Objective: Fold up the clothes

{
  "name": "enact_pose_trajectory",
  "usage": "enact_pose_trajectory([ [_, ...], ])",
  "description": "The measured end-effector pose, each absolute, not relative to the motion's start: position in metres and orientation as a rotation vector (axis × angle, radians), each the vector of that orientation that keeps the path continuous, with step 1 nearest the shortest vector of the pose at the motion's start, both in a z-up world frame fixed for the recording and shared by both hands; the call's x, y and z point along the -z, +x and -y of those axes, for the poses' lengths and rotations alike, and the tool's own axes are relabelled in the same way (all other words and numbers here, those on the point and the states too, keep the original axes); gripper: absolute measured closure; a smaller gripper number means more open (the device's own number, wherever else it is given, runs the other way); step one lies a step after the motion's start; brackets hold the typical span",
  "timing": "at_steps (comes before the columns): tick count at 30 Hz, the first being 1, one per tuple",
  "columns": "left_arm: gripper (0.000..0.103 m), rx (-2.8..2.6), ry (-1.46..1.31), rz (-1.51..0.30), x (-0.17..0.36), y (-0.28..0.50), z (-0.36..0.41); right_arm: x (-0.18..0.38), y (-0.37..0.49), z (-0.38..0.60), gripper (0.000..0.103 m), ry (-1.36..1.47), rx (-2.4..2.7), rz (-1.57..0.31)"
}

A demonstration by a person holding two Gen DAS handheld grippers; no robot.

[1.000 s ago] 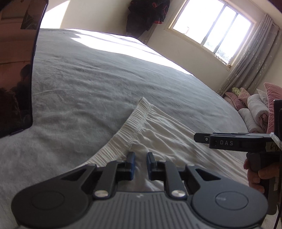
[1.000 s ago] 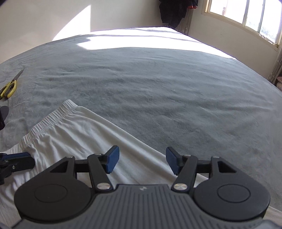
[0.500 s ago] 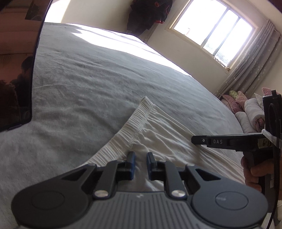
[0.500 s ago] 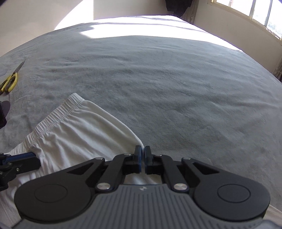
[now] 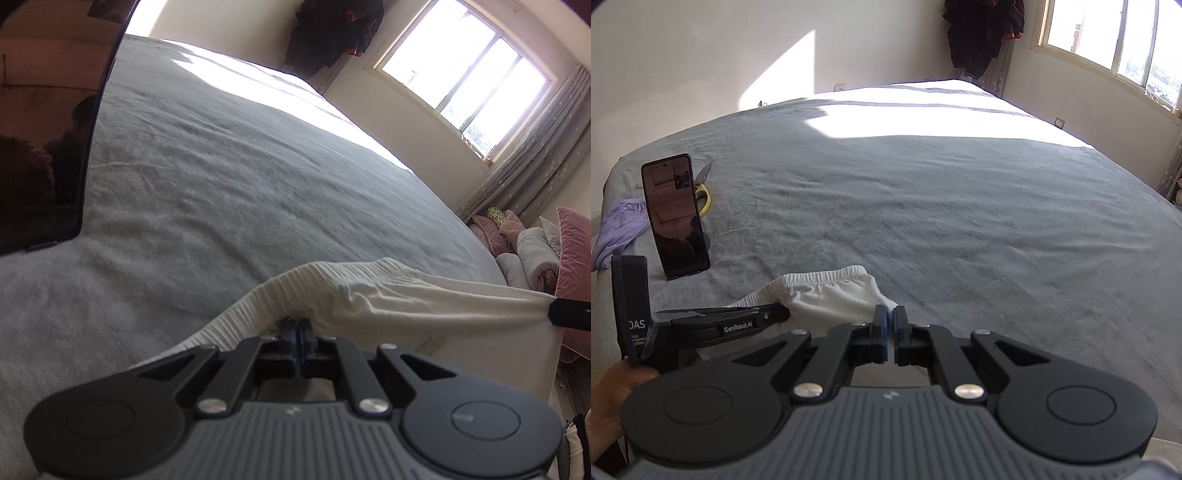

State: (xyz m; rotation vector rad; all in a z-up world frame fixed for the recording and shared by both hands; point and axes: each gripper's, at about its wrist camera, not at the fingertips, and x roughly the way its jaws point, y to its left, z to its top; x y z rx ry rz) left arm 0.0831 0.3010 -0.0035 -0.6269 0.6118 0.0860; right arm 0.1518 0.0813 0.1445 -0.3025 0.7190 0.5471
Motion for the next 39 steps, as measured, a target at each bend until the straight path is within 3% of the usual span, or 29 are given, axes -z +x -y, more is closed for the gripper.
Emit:
enact_pose_trajectory([
  [9, 0.097, -0.100, -0.711, -0.600, -0.011, 0.049, -0.311, -0.121, 0.069, -0.092, 0.098, -0.326, -0.640, -0.761],
  [19, 0.092, -0.091, -0.672, -0.617, -0.012, 0.005, -0.336, -0.051, 0.061, -0.094, 0.096, -0.257, -0.639, -0.859],
  [23, 0.092, -0.063, -0.651, -0.623, -0.009, -0.005, -0.341, -0.049, 0.059, -0.089, 0.089, -0.223, -0.651, -0.820],
  [25, 0.092, -0.055, -0.638, -0.622, -0.008, -0.007, -0.342, -0.049, 0.058, -0.087, 0.074, -0.206, -0.658, -0.801],
  [26, 0.092, -0.049, -0.637, -0.622, -0.008, -0.008, -0.343, -0.048, 0.058, -0.086, 0.052, -0.197, -0.661, -0.791],
  [27, 0.092, -0.043, -0.637, -0.622, -0.008, -0.009, -0.345, -0.048, 0.057, -0.085, 0.045, -0.189, -0.664, -0.781],
  [39, 0.093, -0.047, -0.646, -0.658, -0.011, -0.009, -0.350, -0.035, 0.110, -0.078, 0.046, 0.035, -0.586, -0.781],
])
